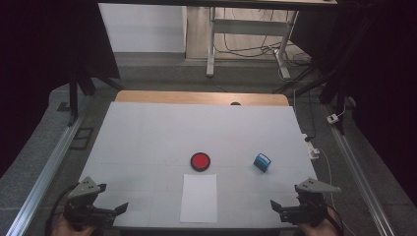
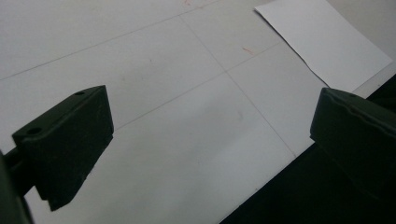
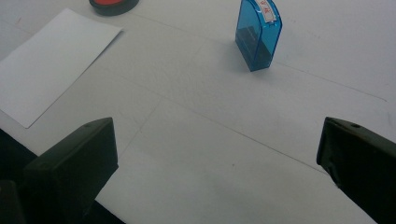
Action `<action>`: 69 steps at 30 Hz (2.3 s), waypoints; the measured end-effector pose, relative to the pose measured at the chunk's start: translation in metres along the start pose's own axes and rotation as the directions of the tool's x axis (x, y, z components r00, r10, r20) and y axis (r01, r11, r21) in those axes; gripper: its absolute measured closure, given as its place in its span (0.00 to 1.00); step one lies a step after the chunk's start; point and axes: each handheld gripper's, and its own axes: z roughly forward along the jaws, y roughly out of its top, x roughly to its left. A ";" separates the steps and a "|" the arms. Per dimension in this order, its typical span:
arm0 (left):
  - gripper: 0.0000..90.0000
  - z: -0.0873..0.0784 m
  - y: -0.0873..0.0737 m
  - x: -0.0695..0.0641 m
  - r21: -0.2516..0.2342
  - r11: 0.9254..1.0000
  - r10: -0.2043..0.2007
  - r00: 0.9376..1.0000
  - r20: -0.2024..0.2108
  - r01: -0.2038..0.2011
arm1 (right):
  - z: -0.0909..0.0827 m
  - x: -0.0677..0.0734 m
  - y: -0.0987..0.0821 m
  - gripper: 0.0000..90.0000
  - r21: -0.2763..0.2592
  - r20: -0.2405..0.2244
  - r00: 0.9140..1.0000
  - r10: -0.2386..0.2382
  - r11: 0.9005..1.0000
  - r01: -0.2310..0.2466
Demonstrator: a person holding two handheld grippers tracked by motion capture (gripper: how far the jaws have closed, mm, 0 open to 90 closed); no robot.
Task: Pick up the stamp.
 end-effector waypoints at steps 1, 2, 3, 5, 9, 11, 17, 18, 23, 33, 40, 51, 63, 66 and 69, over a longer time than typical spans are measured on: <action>0.00 0.000 0.000 0.000 0.004 1.000 0.002 1.000 -0.001 -0.002 | 0.000 0.000 0.000 0.00 0.000 0.001 1.000 0.001 1.000 -0.001; 0.00 0.000 0.000 0.000 0.004 1.000 0.002 1.000 -0.001 -0.002 | 0.000 0.000 0.000 0.00 0.000 0.000 1.000 0.001 1.000 -0.001; 0.00 0.001 0.001 0.000 0.007 1.000 0.003 1.000 0.000 -0.003 | 0.000 0.000 0.000 0.00 0.001 -0.002 1.000 0.002 1.000 -0.002; 0.00 0.001 0.001 -0.001 0.010 1.000 0.003 1.000 -0.004 -0.003 | 0.000 0.000 0.000 0.00 0.002 -0.003 1.000 0.007 1.000 -0.007; 0.00 0.000 0.001 0.000 -0.002 1.000 -0.006 1.000 -0.002 0.006 | 0.000 -0.001 0.000 0.00 0.003 -0.013 1.000 0.009 1.000 -0.009; 0.00 0.000 0.001 0.001 -0.005 1.000 -0.013 1.000 0.001 0.013 | 0.000 -0.001 0.000 0.00 0.004 -0.014 1.000 0.009 1.000 -0.009; 0.00 0.001 0.001 0.002 -0.002 1.000 -0.022 1.000 0.011 0.022 | 0.000 -0.001 0.000 0.00 0.004 -0.014 1.000 0.004 1.000 -0.004; 0.00 0.001 0.001 0.002 0.003 1.000 -0.018 1.000 0.013 0.018 | 0.000 -0.001 0.000 0.00 0.001 -0.015 1.000 0.003 1.000 -0.003; 0.00 0.001 0.001 0.002 0.006 1.000 -0.019 1.000 0.014 0.019 | 0.000 0.001 0.000 0.00 0.000 -0.013 1.000 -0.008 1.000 0.008; 0.01 0.001 0.001 0.002 0.006 1.000 -0.013 1.000 0.020 0.013 | -0.001 0.004 0.002 0.00 -0.019 -0.011 0.999 -0.037 0.999 0.037; 0.01 0.001 0.000 0.002 0.002 1.000 -0.013 0.999 0.029 0.013 | -0.002 0.005 0.004 0.00 -0.037 -0.010 0.999 -0.046 0.998 0.045; 0.01 0.001 0.000 0.003 0.003 1.000 -0.022 0.999 0.030 0.022 | 0.001 0.005 0.008 0.00 -0.059 -0.010 0.998 -0.056 0.997 0.056; 0.00 0.002 0.001 0.002 0.010 1.000 -0.020 1.000 0.025 0.019 | 0.009 0.004 0.016 0.00 -0.064 -0.006 0.999 -0.034 0.997 0.034; 0.00 0.002 0.001 0.002 0.013 1.000 -0.017 1.000 0.022 0.016 | 0.010 0.004 0.017 0.00 -0.062 -0.004 0.999 -0.039 0.997 0.039; 0.00 0.002 0.001 0.002 0.014 1.000 -0.014 1.000 0.022 0.014 | 0.012 0.004 0.018 0.00 -0.060 -0.005 0.999 -0.044 0.997 0.043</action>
